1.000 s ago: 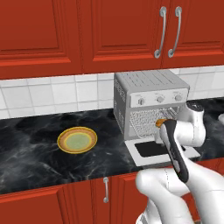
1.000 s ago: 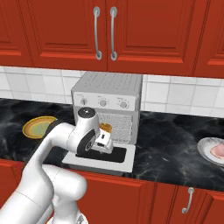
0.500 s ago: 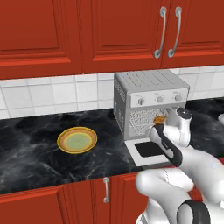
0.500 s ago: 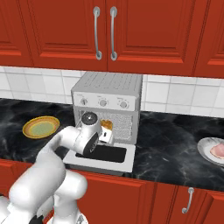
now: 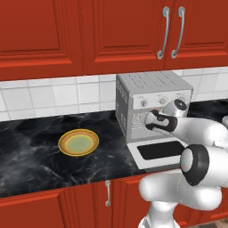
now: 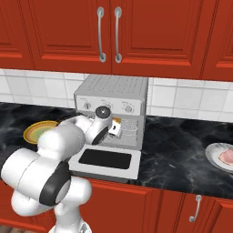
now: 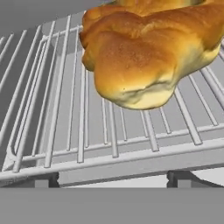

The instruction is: Open the toaster oven door. Place the bread on the top rack in the toaster oven and place the steak on the bottom rack.

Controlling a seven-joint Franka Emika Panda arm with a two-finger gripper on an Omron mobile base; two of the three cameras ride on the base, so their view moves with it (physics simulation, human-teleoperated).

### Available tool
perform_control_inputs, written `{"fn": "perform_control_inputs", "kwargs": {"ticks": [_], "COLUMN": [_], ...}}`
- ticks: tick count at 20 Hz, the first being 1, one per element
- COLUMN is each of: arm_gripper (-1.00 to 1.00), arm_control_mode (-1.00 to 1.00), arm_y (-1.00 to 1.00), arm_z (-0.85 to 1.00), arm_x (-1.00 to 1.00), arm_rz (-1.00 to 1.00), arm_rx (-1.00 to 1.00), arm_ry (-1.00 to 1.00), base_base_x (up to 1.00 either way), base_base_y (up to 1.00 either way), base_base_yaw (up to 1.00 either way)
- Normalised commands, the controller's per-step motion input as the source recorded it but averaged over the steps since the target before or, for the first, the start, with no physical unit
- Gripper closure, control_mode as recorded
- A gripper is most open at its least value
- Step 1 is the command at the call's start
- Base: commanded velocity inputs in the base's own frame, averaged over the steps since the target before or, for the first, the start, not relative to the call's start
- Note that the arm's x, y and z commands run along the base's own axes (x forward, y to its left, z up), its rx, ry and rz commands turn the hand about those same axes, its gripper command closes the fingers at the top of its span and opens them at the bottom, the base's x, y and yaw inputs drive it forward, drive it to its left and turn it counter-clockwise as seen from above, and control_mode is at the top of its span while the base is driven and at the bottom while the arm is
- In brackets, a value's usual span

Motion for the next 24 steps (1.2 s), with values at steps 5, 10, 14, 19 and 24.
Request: {"fn": "perform_control_inputs", "kwargs": {"ticks": [5, 10, 14, 19, 24], "arm_gripper": [-1.0, -1.0, -1.0, -1.0, -1.0], "arm_control_mode": [-1.0, -1.0, -1.0, -1.0, -1.0], "arm_y": [-0.18, -0.43, -0.14, 0.0, -0.04], "arm_z": [0.01, 0.0, -0.13, -0.24, -0.01], "arm_x": [0.35, -0.53, -0.15, 0.03, 0.05], "arm_rz": [-0.07, -0.19, -0.24, -0.2, 0.04], "arm_rx": [0.03, 0.04, 0.06, 0.04, 0.08], "arm_ry": [0.0, 0.0, 0.0, 0.01, -0.2], "base_base_x": [0.0, 0.0, 0.0, 0.0, 0.0], "base_base_y": [0.0, 0.0, 0.0, 0.0, 0.0], "base_base_yaw": [0.0, 0.0, 0.0, 0.0, 0.0]}}
